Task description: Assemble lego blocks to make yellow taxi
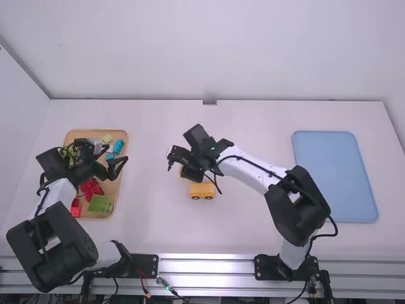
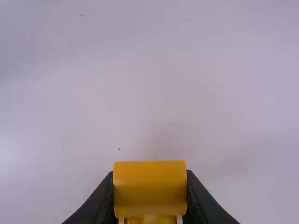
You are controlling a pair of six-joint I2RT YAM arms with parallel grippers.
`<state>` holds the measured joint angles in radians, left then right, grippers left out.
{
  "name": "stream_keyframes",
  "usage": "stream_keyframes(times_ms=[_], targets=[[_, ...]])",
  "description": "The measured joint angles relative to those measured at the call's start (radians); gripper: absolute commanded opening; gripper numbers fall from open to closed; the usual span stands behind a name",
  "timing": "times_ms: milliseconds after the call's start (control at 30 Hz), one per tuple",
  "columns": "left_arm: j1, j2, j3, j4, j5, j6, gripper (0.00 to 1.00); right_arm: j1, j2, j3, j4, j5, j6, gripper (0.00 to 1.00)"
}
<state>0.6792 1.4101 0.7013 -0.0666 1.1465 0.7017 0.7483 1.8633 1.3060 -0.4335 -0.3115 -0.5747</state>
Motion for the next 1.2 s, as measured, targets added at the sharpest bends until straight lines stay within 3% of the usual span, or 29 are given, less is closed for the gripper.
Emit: stream_keyframes(times_ms=[233,367,567,900,1000,1200], targets=[[0.013,0.0,-0.047,0.001,0.09,0.095,0.99,0.072,0.215,0.265,-0.192,0.082,-0.048,0.0],[0.019,0.0,-0.047,0.032,0.104,0.099,0.99,0.088,0.334,0.352,-0.286,0.139,-0.058,0.0],[0.019,0.0,-0.047,0.113,0.074,0.014,0.99,0.124,0.38,0.371,-0.306,0.171,-0.072,0.0],[0.021,0.0,-0.047,0.117,0.053,-0.032,0.99,0.173,0.38,0.373,-0.303,0.176,-0.081,0.0],[0.021,0.0,-0.047,0.117,0.054,-0.033,0.99,0.174,0.38,0.373,-0.298,0.177,-0.083,0.07],[0.021,0.0,-0.047,0.117,0.053,-0.037,0.99,0.17,0.38,0.363,-0.232,0.18,-0.083,0.08]])
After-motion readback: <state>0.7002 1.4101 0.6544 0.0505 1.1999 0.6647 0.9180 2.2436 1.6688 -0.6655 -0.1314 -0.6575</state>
